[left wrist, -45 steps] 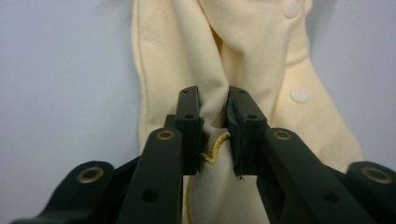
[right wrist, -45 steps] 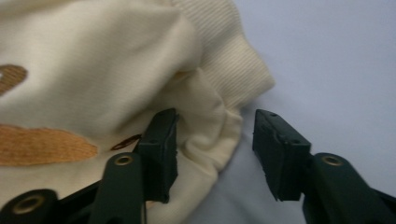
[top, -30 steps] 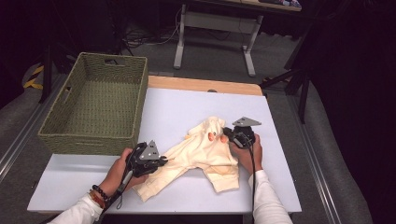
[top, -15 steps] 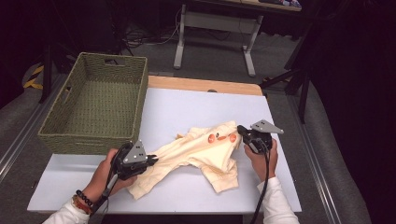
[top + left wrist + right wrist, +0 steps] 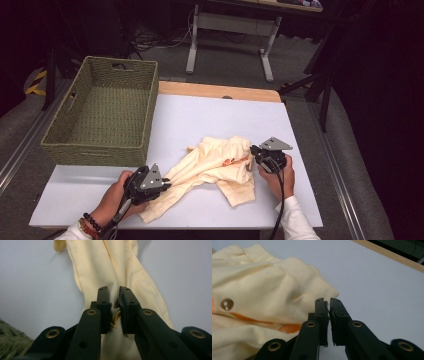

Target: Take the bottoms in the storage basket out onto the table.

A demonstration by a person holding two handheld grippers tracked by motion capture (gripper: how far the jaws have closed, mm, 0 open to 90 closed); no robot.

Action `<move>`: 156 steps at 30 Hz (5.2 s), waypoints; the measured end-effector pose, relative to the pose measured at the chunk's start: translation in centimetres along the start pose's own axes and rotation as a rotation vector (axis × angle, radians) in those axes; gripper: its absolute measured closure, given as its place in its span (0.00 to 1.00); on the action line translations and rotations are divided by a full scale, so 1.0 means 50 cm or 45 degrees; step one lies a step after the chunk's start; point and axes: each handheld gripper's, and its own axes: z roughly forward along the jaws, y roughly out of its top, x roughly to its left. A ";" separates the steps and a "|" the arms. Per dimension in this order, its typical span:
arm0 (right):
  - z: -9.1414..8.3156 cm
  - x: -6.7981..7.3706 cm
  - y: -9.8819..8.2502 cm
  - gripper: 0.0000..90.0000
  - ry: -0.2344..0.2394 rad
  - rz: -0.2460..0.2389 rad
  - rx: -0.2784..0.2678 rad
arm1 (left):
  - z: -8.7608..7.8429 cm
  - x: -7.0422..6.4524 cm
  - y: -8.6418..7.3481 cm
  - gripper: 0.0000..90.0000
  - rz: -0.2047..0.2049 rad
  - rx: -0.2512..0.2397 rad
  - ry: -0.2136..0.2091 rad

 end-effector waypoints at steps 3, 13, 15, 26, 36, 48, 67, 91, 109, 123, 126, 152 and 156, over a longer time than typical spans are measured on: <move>-0.003 -0.004 0.001 0.88 -0.001 0.006 -0.015 | -0.017 0.006 -0.001 0.85 -0.022 -0.046 0.019; -0.034 0.021 0.057 0.61 0.050 0.003 -0.188 | -0.074 0.022 -0.035 0.66 -0.088 -0.171 0.066; -0.023 0.030 0.075 0.58 0.078 0.013 -0.197 | -0.069 0.023 -0.051 0.64 -0.100 -0.136 0.068; 0.097 0.068 0.104 0.45 0.190 -0.011 0.070 | -0.026 0.039 -0.093 0.46 -0.223 -0.061 -0.029; 0.127 0.068 0.085 0.67 0.293 -0.007 0.220 | -0.001 0.045 -0.089 0.82 -0.258 0.004 -0.207; 0.127 0.072 0.094 0.78 0.318 -0.118 0.175 | 0.000 0.029 -0.093 0.90 -0.260 -0.024 -0.173; 0.135 0.071 0.161 0.79 0.248 -0.184 0.040 | 0.009 0.007 -0.074 0.90 -0.252 -0.020 -0.118; 0.264 0.104 0.328 0.77 0.125 -0.326 0.102 | 0.062 0.008 -0.011 0.89 -0.212 -0.053 -0.050; 0.123 0.061 0.238 0.55 0.189 -0.134 -0.062 | 0.045 0.006 0.001 0.76 -0.137 -0.086 0.030; 0.004 0.102 0.045 0.55 0.311 -0.097 0.002 | 0.070 0.007 -0.008 0.61 -0.095 -0.041 0.073; -0.009 0.143 0.021 0.55 0.378 -0.131 0.036 | 0.073 0.006 -0.003 0.60 -0.087 -0.037 0.064; -0.037 0.213 -0.010 0.90 0.460 -0.215 0.134 | 0.080 0.018 -0.003 0.88 -0.193 -0.068 -0.070; -0.058 0.228 -0.001 0.89 0.481 -0.238 0.110 | 0.068 0.013 0.002 0.88 -0.203 -0.113 -0.025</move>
